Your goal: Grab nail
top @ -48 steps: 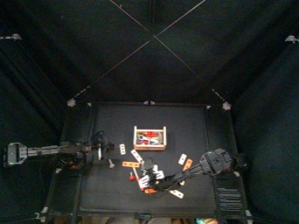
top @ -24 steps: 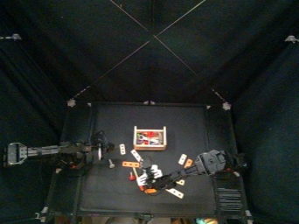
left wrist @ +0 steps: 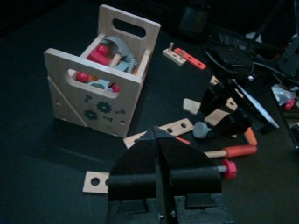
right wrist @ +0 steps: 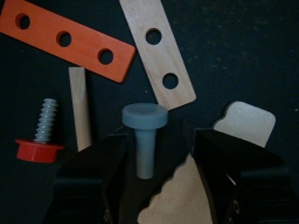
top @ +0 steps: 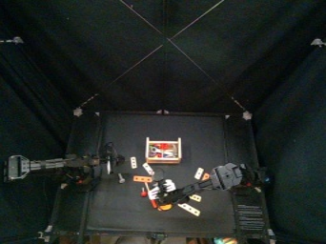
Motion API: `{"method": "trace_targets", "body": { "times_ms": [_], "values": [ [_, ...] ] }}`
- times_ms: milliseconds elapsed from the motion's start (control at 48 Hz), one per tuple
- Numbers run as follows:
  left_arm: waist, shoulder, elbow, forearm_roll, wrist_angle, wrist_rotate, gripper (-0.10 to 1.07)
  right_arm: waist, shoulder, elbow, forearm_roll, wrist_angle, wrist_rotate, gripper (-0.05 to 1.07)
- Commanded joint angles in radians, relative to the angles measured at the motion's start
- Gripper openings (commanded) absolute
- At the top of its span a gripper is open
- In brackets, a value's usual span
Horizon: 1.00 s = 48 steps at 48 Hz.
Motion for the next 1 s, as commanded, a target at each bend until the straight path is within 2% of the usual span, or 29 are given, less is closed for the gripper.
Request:
{"method": "trace_targets", "body": {
  "times_ms": [0,83,250,396,562,792,979],
  "values": [
    [-0.003,0.002,-0.014,-0.003,-0.005,0.002,0.29,-0.011,-0.021,-0.011,-0.003,0.0,0.002,0.8],
    [-0.002,0.002,-0.014,-0.003,-0.003,0.002,0.29,-0.011,-0.021,-0.005,-0.006,0.0,0.002,0.73],
    [-0.002,0.002,-0.014,-0.002,-0.002,0.002,0.29,-0.012,-0.021,0.014,-0.006,0.0,0.005,0.52],
    [-0.002,0.002,-0.014,-0.003,0.0,0.002,0.29,-0.012,-0.061,0.025,-0.018,0.017,0.003,0.4],
    [-0.002,0.002,-0.014,-0.003,0.0,0.002,0.29,-0.006,-0.11,0.025,-0.051,0.052,0.003,0.39],
    [-0.003,0.002,-0.014,-0.003,0.0,-0.002,0.29,-0.006,-0.124,0.038,-0.067,0.061,0.0,0.39],
    [-0.002,0.002,-0.011,-0.015,0.0,0.0,0.29,-0.009,-0.164,0.051,-0.121,0.063,-0.002,0.39]
  ]
}}
